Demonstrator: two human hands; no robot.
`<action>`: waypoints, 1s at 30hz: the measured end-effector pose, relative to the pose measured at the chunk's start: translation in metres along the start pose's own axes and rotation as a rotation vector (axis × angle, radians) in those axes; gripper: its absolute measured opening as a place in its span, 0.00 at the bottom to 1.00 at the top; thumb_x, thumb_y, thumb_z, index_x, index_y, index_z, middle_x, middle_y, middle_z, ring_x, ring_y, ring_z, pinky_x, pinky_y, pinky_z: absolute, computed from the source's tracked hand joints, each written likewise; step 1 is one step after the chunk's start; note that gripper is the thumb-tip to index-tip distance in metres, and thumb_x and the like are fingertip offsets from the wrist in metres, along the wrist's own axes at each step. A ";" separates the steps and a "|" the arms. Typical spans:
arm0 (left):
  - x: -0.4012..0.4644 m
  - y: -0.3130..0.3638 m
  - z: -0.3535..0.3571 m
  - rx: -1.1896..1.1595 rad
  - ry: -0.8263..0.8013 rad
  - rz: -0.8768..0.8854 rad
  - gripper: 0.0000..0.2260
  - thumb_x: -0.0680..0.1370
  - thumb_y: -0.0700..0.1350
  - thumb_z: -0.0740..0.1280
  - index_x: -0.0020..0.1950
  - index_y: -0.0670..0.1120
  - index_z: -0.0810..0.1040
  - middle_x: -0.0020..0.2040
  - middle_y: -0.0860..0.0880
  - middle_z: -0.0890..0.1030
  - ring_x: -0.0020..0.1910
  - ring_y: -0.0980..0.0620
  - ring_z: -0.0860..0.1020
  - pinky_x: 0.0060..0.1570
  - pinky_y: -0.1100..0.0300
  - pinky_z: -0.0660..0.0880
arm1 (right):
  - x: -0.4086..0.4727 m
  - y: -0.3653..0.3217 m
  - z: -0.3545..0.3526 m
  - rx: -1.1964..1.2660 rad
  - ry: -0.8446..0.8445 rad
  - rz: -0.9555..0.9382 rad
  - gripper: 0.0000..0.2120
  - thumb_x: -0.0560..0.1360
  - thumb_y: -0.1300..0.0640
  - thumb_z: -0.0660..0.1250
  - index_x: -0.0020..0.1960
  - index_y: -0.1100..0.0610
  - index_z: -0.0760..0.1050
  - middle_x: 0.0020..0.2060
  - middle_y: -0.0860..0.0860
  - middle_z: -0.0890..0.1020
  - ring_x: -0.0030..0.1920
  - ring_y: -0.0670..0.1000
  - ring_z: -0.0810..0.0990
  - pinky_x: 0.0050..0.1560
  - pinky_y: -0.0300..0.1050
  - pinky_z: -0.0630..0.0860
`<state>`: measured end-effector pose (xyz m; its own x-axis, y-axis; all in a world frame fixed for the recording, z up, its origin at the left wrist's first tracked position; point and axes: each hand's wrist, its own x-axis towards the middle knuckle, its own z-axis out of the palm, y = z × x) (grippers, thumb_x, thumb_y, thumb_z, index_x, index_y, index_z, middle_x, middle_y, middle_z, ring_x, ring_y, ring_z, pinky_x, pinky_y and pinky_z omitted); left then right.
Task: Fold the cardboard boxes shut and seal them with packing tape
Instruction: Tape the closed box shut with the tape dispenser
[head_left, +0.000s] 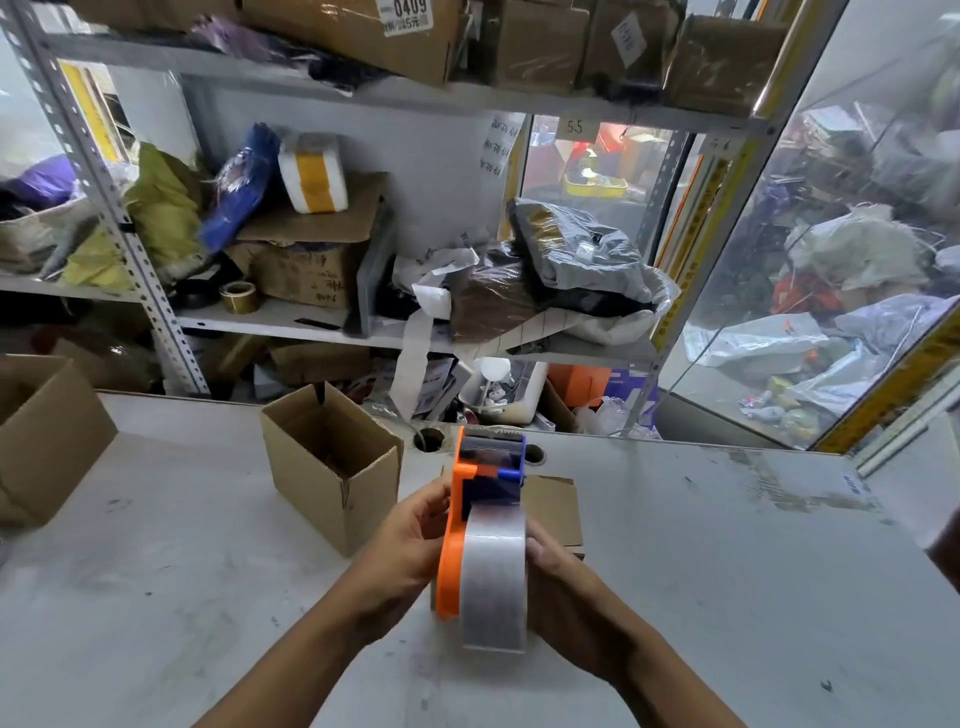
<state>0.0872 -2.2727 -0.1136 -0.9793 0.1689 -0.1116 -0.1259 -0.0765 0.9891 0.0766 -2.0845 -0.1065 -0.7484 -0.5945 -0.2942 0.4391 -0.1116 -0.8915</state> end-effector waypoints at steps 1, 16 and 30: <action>0.006 0.004 0.007 -0.016 0.002 0.013 0.20 0.76 0.34 0.71 0.68 0.45 0.77 0.60 0.43 0.83 0.58 0.42 0.83 0.54 0.47 0.81 | -0.002 -0.003 0.001 0.083 0.045 0.019 0.50 0.49 0.34 0.82 0.65 0.53 0.72 0.56 0.52 0.85 0.55 0.53 0.85 0.49 0.49 0.84; 0.021 0.010 0.022 -0.055 -0.010 -0.229 0.08 0.83 0.43 0.64 0.59 0.43 0.79 0.46 0.41 0.84 0.43 0.45 0.84 0.46 0.51 0.82 | -0.026 -0.005 -0.034 0.253 0.372 -0.219 0.32 0.66 0.42 0.76 0.65 0.56 0.77 0.56 0.59 0.85 0.54 0.56 0.85 0.51 0.50 0.83; 0.016 -0.012 0.064 0.168 0.050 -0.083 0.11 0.82 0.50 0.65 0.63 0.60 0.71 0.59 0.53 0.81 0.55 0.56 0.82 0.54 0.59 0.81 | -0.034 -0.008 -0.032 -0.314 0.445 -0.159 0.22 0.68 0.37 0.67 0.60 0.38 0.67 0.54 0.53 0.82 0.50 0.49 0.85 0.49 0.43 0.82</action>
<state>0.0830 -2.2064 -0.1216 -0.9739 0.1185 -0.1937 -0.1823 0.1010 0.9780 0.0828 -2.0379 -0.1001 -0.9605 -0.1891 -0.2043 0.1859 0.1107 -0.9763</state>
